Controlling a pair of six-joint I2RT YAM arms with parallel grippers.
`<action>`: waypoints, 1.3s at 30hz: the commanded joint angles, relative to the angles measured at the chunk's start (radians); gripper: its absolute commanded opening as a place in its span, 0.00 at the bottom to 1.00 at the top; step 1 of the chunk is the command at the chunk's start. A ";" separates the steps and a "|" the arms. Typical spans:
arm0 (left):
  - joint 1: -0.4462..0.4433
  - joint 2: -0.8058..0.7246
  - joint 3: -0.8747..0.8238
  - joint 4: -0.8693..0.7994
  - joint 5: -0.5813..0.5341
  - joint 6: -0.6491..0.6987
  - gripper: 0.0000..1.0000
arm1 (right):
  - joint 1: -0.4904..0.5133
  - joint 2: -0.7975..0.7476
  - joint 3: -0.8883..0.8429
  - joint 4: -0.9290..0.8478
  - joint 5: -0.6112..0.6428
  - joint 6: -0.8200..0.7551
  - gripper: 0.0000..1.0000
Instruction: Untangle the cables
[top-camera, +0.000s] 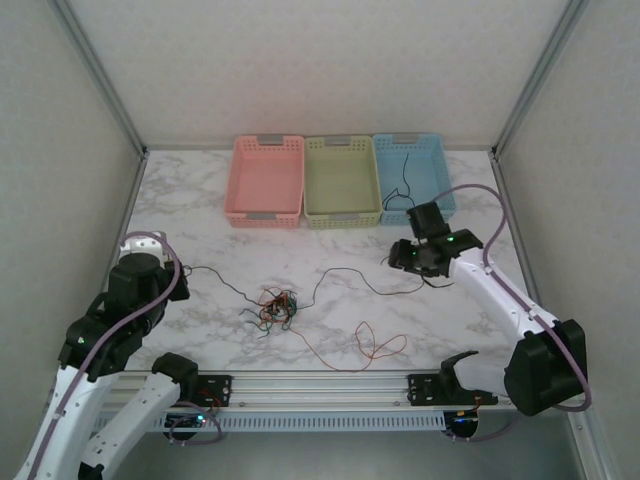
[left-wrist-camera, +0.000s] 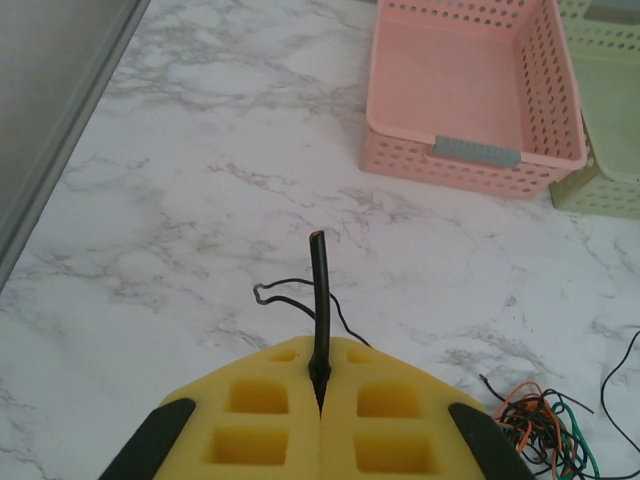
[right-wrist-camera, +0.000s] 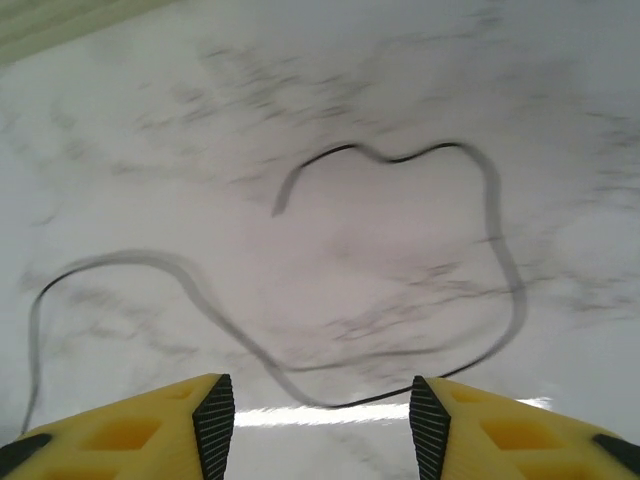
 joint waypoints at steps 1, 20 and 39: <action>0.008 -0.009 -0.008 0.025 0.037 -0.022 0.00 | 0.105 0.051 0.057 0.052 -0.111 -0.031 0.51; 0.008 -0.023 -0.042 0.048 0.051 -0.020 0.00 | 0.451 0.486 0.143 0.258 -0.301 0.433 0.46; 0.010 -0.015 -0.046 0.051 0.058 -0.018 0.00 | 0.490 0.581 0.166 0.275 -0.252 0.465 0.22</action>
